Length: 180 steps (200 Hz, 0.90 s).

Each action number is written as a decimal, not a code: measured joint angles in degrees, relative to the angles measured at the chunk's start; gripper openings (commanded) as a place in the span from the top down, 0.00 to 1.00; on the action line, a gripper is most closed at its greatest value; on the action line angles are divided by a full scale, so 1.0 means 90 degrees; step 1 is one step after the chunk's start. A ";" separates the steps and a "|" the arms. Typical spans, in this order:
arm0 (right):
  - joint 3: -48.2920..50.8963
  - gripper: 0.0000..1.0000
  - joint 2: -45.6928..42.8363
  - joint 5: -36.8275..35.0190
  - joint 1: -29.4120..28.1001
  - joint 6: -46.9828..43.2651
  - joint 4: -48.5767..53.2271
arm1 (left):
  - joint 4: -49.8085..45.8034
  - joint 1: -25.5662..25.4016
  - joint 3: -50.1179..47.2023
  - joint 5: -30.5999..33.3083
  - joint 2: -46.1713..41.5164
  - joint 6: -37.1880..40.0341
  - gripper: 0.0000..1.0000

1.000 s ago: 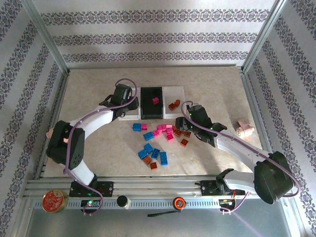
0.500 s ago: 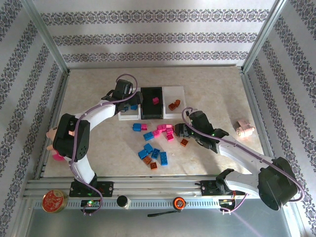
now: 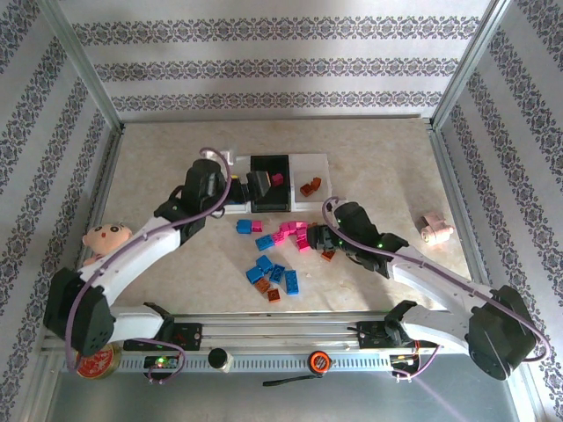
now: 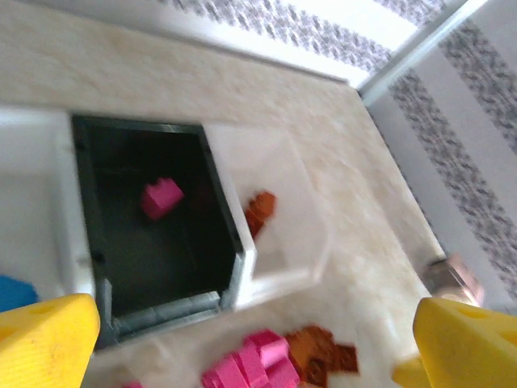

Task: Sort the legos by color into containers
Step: Pick up the lego from the bottom-center of the table.

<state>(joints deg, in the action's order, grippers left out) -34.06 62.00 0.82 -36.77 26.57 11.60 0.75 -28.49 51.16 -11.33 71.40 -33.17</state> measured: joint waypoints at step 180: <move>-0.0568 0.29 0.2169 -0.0386 -0.3060 0.0034 0.0750 | -0.0214 -0.0627 -0.2888 0.0410 -0.2557 -0.0612 0.00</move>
<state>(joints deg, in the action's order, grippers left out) -39.18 81.52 -2.66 -64.31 26.87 18.35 -1.17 -34.13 25.17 -7.64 48.38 -38.68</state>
